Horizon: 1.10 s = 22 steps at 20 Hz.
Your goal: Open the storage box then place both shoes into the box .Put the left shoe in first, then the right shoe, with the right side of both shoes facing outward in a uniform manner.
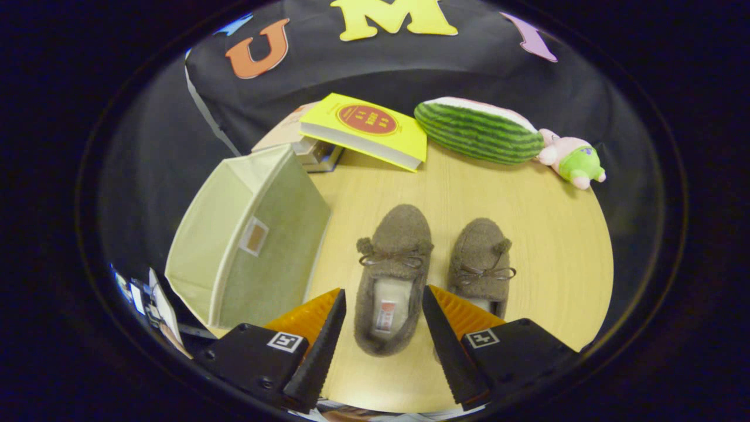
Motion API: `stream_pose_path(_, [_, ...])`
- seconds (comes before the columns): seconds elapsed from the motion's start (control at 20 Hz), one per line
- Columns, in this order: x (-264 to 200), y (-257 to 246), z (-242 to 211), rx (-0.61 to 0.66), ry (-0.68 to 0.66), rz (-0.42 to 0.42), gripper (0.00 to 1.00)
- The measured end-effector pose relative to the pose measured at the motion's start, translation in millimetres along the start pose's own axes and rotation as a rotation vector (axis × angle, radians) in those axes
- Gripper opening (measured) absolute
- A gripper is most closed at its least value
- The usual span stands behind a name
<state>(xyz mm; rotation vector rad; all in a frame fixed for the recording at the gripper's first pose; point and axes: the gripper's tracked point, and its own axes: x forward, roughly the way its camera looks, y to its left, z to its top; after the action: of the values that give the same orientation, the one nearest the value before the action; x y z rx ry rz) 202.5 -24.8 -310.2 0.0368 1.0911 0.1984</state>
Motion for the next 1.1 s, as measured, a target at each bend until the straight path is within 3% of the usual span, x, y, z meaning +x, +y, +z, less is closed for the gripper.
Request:
stream_pose_path(0.1, [13.9, -11.6, -8.5, -0.012, 0.038, -0.053, 0.79])
stream_pose_path(0.4, [56.4, -26.4, -19.6, -0.010, 0.129, -0.103, 0.61])
stream_pose_path(0.55, [69.4, -31.4, -19.0, 0.023, 0.126, -0.107, 0.38])
stream_pose_path(0.7, [67.1, -34.4, -15.7, 0.072, 0.093, -0.095, 0.27])
stream_pose_path(0.75, [65.2, -35.4, -15.8, 0.098, 0.079, -0.090, 0.11])
stream_pose_path(0.8, [61.3, -35.4, -16.2, 0.125, 0.074, -0.077, 0.07])
stream_pose_path(1.1, [28.9, -39.9, -8.1, 0.295, 0.011, -0.012, 0.06])
